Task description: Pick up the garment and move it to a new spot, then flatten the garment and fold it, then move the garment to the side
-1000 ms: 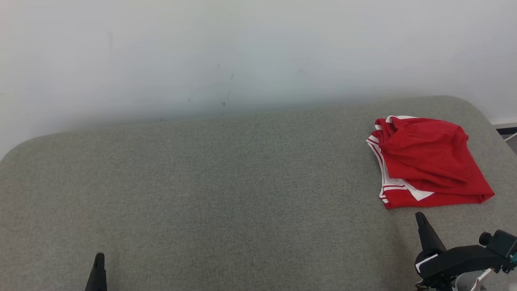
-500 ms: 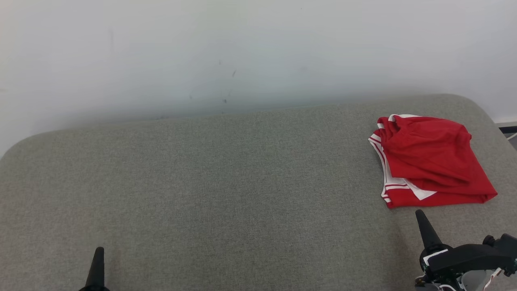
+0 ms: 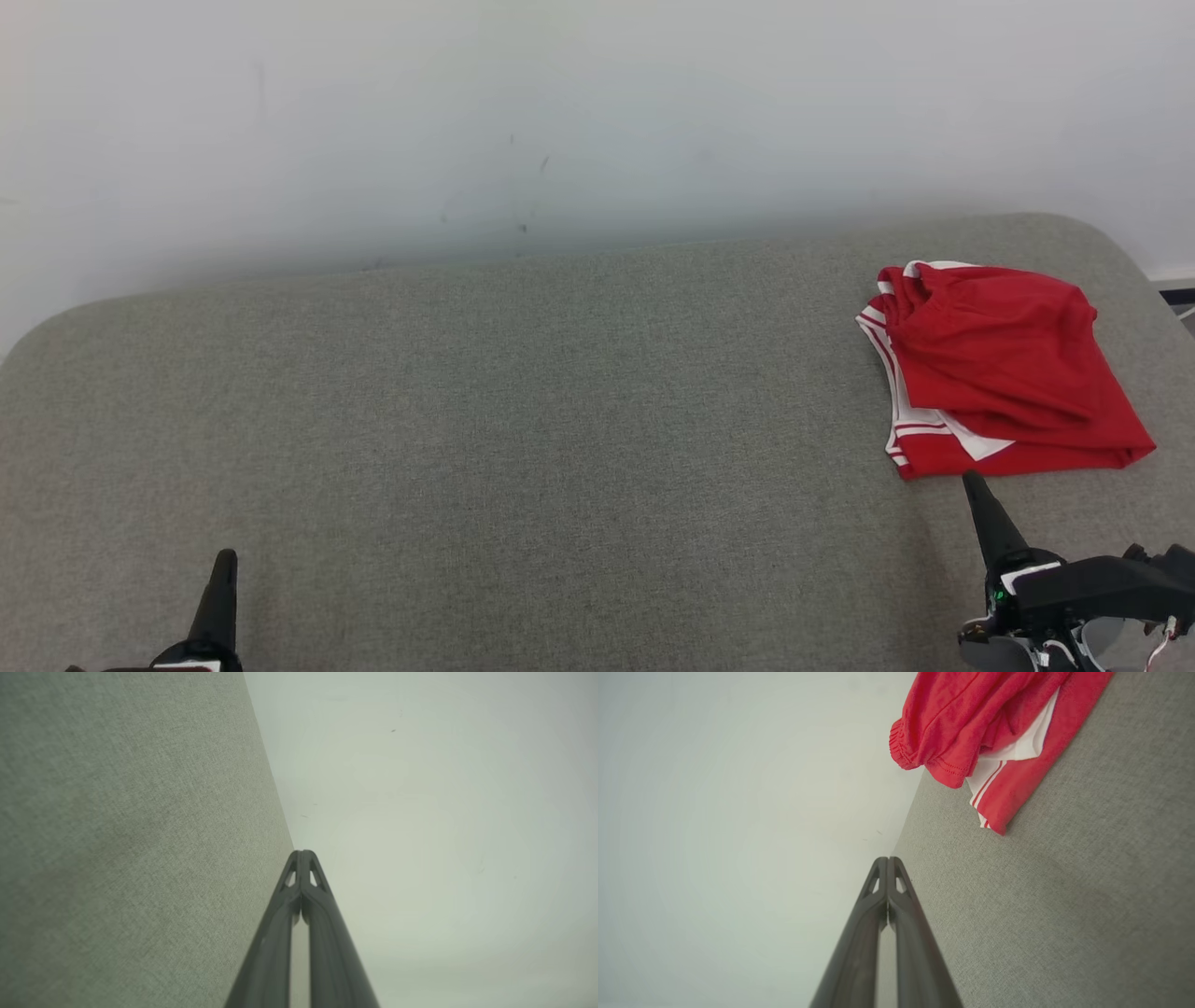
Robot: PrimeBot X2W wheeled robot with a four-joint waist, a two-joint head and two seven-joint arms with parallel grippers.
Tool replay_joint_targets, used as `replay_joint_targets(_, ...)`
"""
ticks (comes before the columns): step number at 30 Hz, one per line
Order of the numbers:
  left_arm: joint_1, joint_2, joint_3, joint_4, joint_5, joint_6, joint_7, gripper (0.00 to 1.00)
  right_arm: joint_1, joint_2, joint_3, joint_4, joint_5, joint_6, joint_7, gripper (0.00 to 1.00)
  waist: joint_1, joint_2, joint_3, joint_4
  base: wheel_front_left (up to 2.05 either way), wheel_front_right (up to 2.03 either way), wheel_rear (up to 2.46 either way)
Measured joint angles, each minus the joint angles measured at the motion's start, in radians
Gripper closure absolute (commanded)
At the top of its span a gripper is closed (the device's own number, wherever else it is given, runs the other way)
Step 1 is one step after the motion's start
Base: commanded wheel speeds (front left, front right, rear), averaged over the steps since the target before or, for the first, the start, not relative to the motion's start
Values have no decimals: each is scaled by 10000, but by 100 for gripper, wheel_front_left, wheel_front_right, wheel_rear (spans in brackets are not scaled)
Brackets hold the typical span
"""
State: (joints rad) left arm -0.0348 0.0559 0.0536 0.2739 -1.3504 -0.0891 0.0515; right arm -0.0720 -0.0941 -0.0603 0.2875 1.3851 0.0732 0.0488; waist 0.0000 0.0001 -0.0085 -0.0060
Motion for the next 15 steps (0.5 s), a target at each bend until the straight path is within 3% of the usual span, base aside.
replay_joint_targets(15, -403, -130, 313, 176, -1985, -274, 504, 100, -45, 387, -610, 79, 1772, 387, 554, 100, 0, 0, 87, 51, 0, 0, 0)
